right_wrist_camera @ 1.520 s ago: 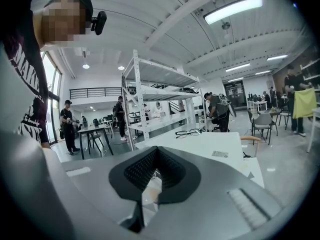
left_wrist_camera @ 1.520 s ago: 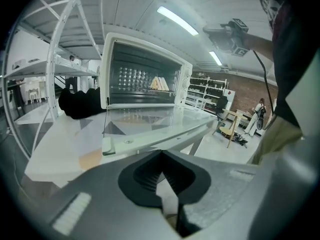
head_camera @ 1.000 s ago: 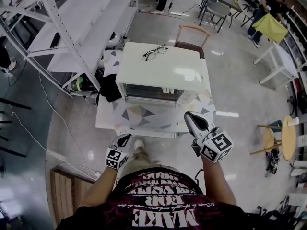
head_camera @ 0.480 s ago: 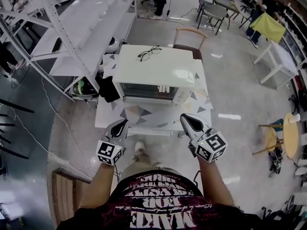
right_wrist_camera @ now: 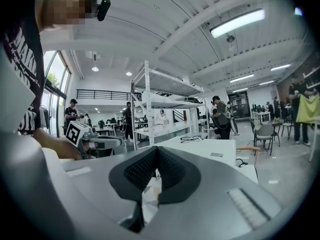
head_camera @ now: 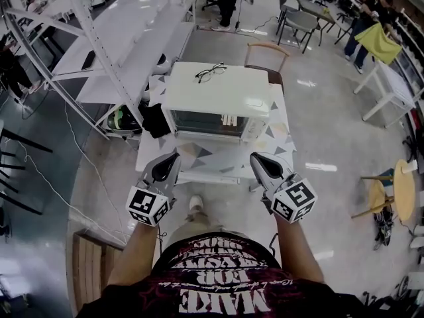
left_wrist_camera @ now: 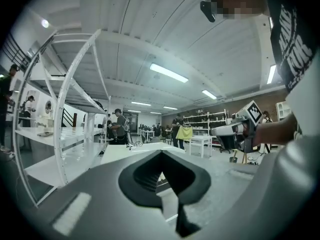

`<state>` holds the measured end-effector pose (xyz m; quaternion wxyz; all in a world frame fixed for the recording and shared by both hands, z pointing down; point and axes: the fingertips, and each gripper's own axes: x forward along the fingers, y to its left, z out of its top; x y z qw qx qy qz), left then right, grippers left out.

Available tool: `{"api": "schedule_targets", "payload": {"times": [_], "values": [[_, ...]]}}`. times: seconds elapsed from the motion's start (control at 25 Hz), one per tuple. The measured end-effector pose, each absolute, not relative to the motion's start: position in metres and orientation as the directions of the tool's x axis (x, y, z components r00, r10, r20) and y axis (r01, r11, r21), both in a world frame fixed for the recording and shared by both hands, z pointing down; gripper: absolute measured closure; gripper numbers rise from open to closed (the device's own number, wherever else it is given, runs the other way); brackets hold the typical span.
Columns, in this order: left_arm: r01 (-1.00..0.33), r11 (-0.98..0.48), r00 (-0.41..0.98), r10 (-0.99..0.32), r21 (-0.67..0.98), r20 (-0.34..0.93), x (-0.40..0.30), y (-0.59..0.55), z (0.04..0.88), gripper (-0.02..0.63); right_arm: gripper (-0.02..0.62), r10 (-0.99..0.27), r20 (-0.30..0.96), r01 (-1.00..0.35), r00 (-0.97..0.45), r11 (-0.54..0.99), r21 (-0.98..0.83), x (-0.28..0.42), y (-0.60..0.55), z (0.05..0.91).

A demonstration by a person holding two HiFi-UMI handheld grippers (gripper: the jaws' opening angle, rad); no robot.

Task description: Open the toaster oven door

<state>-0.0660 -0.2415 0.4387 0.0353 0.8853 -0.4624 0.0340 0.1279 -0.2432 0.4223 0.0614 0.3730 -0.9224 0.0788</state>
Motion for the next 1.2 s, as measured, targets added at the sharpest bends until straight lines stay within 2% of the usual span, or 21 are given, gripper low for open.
{"api": "schedule_targets", "payload": {"times": [0.32,0.6,1.2], "values": [[-0.827,-0.562,0.562,-0.826,-0.001,0.040,-0.062,-0.232,0.388,0.604,0.571,-0.659,0.137,-0.671,-0.740,0.738,-0.075,0.121,-0.232,0.397],[-0.825,-0.563,0.564,-0.826,0.047,0.014,-0.061,-0.223,0.358,0.604,0.571,-0.648,0.131,-0.659,-0.750,0.750,-0.061,0.117,-0.226,0.381],[-0.800,-0.600,0.600,-0.799,-0.014,0.039,-0.044,-0.195,0.306,0.604,0.571,-0.652,0.105,-0.658,-0.751,0.753,-0.026,0.123,-0.214,0.340]]}}
